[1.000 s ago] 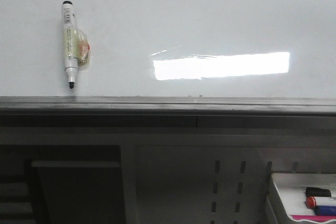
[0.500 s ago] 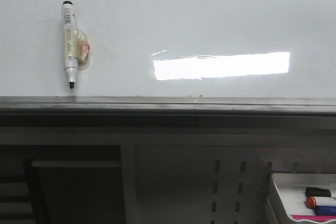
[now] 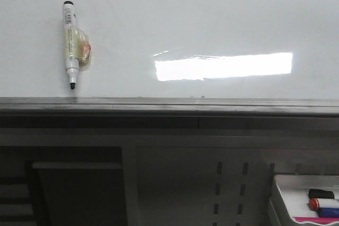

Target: Write number 4 on whiteboard

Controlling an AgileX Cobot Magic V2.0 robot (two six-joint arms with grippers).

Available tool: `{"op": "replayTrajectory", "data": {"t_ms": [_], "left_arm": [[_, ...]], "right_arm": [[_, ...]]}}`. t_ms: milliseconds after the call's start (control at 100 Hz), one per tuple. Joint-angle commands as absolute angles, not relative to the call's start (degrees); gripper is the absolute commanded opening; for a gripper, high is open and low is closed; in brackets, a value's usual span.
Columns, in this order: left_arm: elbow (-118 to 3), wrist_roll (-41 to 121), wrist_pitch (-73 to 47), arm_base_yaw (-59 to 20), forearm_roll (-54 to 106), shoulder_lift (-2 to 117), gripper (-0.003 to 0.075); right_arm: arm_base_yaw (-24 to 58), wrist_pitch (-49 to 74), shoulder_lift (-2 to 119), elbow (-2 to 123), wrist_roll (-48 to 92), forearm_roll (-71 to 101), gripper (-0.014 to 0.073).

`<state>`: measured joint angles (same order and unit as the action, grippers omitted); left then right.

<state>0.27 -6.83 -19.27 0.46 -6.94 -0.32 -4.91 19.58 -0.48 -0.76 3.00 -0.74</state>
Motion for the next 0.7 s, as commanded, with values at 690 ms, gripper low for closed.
{"op": "replayTrajectory", "data": {"t_ms": [690], "left_arm": [[2.2,-6.9,-7.7,0.2,-4.7,-1.8,-0.0020]], "right_arm": [[-5.3,1.7,-1.4,-2.0,3.6,-21.4,-0.0065]]}}
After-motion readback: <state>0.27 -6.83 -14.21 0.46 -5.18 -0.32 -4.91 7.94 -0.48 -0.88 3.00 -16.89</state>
